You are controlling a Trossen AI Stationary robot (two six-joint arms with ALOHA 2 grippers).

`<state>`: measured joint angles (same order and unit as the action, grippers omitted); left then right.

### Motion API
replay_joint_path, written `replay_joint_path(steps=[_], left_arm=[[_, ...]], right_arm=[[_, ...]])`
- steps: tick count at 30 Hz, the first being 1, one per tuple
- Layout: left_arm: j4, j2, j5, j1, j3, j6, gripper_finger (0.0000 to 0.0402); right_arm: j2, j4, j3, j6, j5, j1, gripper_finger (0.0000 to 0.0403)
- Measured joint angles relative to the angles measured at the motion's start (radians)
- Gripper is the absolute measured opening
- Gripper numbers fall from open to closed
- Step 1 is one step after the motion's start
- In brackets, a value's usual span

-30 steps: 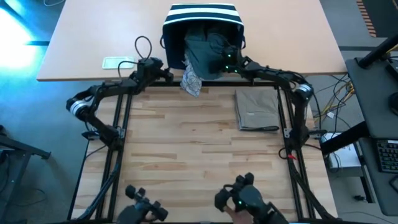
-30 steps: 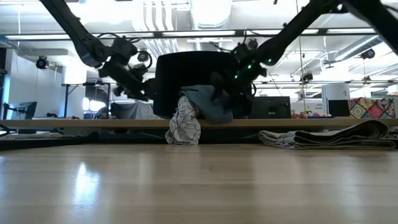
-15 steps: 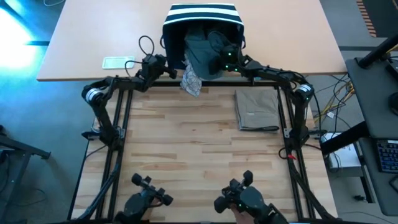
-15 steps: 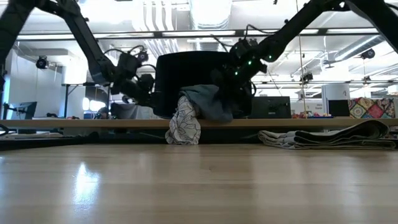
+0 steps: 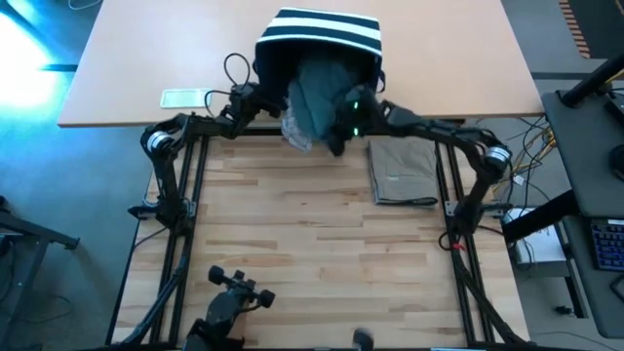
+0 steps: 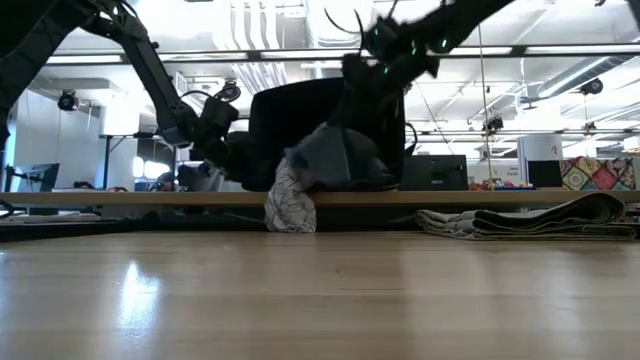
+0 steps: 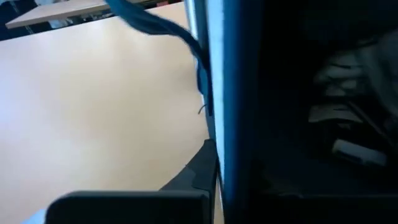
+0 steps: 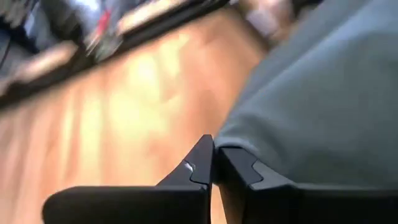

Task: Fold Laundry from Bin
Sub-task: Remove the clothes from the blue laundry basket

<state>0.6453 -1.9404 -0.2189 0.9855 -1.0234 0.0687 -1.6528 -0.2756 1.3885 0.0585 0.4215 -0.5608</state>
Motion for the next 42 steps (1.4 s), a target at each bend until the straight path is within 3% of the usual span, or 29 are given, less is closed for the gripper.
replay_joint_path(steps=[6, 11, 17, 20, 22, 26, 28, 30, 34, 38, 42], left_arm=[[-0.001, 0.000, -0.027, 0.000, 0.001, -0.010, 0.0001], [0.000, 0.000, -0.023, -0.002, 0.002, -0.011, 0.0001], [-0.001, 0.000, -0.027, -0.001, 0.002, -0.012, 0.0001], [-0.001, 0.000, -0.036, 0.000, 0.002, -0.015, 0.0000], [-0.001, 0.000, -0.041, 0.001, 0.002, -0.018, 0.0000], [-0.001, 0.000, -0.047, 0.001, 0.002, -0.027, 0.0000], [-0.003, 0.001, -0.049, 0.001, 0.002, -0.030, 0.0000], [-0.011, 0.005, -0.048, 0.001, 0.002, -0.033, 0.0000], [-0.060, 0.033, -0.044, 0.001, 0.002, -0.036, 0.0000], [-0.114, 0.101, -0.026, 0.000, 0.003, -0.036, 0.0000], [-0.213, 0.207, 0.029, -0.001, 0.004, -0.033, 0.0000]], right_arm=[[0.138, -0.168, -0.145, -0.077, 0.006, 0.281, 0.0009], [0.248, -0.169, -0.267, 0.072, 0.001, 0.510, 0.0009], [0.422, -0.128, -0.319, 0.274, -0.012, 0.756, 0.0009], [0.523, -0.055, -0.319, 0.258, -0.132, 0.894, 0.0009], [0.584, -0.058, -0.318, 0.203, -0.277, 0.985, 0.0009], [0.679, -0.079, -0.350, 0.158, -0.722, 1.109, 0.0009], [0.701, -0.082, -0.376, 0.158, -0.921, 1.119, 0.0009], [0.707, -0.092, -0.403, 0.152, -0.972, 1.101, 0.0011], [0.675, -0.087, -0.436, 0.149, -0.944, 1.020, 0.0036], [0.611, -0.086, -0.445, 0.120, -0.903, 0.904, 0.0089], [0.519, -0.086, -0.445, 0.059, -0.781, 0.765, 0.0145]])
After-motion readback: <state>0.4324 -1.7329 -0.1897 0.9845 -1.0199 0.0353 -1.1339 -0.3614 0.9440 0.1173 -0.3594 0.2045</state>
